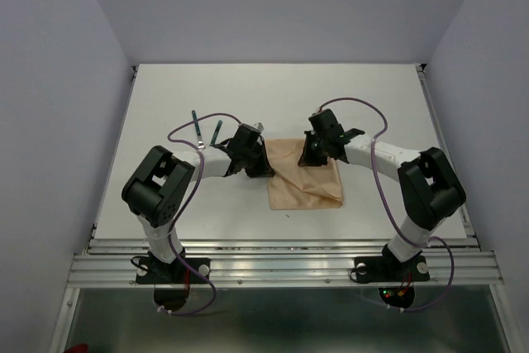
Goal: Fold the napkin into a case and place the utensils inside
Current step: Fold the rectangle-folded napkin at the center of the board.
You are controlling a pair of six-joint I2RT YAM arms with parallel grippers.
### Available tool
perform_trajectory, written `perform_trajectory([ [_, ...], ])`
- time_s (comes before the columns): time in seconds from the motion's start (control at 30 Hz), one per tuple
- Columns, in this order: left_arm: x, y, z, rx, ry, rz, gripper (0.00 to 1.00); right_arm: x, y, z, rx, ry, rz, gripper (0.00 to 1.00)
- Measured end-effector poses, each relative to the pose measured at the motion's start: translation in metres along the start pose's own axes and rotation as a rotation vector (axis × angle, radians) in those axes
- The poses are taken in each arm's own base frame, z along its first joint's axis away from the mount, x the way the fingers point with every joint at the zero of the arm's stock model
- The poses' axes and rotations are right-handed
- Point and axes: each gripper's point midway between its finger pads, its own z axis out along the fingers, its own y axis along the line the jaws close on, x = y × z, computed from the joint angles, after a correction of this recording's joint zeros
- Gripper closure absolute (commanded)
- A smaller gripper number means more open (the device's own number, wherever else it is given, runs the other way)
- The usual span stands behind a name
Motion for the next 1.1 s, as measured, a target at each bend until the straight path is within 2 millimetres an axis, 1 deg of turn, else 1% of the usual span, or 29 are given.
perform_trajectory([
  [0.07, 0.000, 0.000, 0.000, 0.001, -0.001, 0.000, 1.00, 0.001, 0.005, -0.003, -0.021, -0.001, 0.002, 0.99],
  [0.2, 0.000, 0.000, 0.000, 0.004, -0.004, -0.002, 1.00, 0.009, 0.012, -0.008, -0.053, 0.005, -0.003, 0.99],
  [0.3, 0.001, 0.001, -0.001, 0.004, -0.004, -0.004, 1.00, 0.021, 0.018, -0.010, -0.080, 0.020, -0.018, 0.99],
  [0.43, 0.002, 0.004, -0.004, 0.001, -0.006, -0.011, 1.00, 0.041, 0.028, -0.012, -0.120, 0.050, -0.057, 0.99],
  [0.6, 0.004, 0.006, -0.006, 0.002, -0.005, -0.014, 1.00, 0.050, 0.036, -0.014, -0.160, 0.051, -0.088, 0.99],
  [0.7, 0.007, 0.008, -0.009, -0.001, -0.003, -0.015, 1.00, 0.051, 0.037, -0.015, -0.170, 0.047, -0.097, 0.99],
  [0.8, 0.009, 0.009, -0.014, -0.006, 0.000, -0.021, 0.86, 0.051, 0.037, -0.015, -0.173, 0.043, -0.098, 0.99],
  [0.83, 0.008, 0.008, -0.017, -0.007, -0.002, -0.021, 0.76, 0.052, 0.037, -0.015, -0.173, 0.043, -0.098, 0.99],
  [0.9, 0.007, 0.006, -0.021, -0.003, -0.006, -0.018, 0.65, 0.052, 0.036, -0.015, -0.173, 0.042, -0.099, 0.99],
  [0.93, 0.006, 0.004, -0.025, 0.000, -0.010, -0.017, 0.55, 0.052, 0.036, -0.015, -0.174, 0.041, -0.101, 0.99],
  [0.97, 0.005, 0.003, -0.028, 0.002, -0.014, -0.020, 0.50, 0.052, 0.036, -0.016, -0.175, 0.040, -0.102, 0.99],
  [1.03, 0.002, -0.001, -0.037, 0.011, -0.025, -0.012, 0.40, 0.051, 0.037, -0.016, -0.178, 0.035, -0.107, 0.99],
  [1.1, 0.001, -0.005, -0.045, 0.016, -0.033, -0.006, 0.39, 0.050, 0.038, -0.017, -0.184, 0.028, -0.113, 0.99],
])
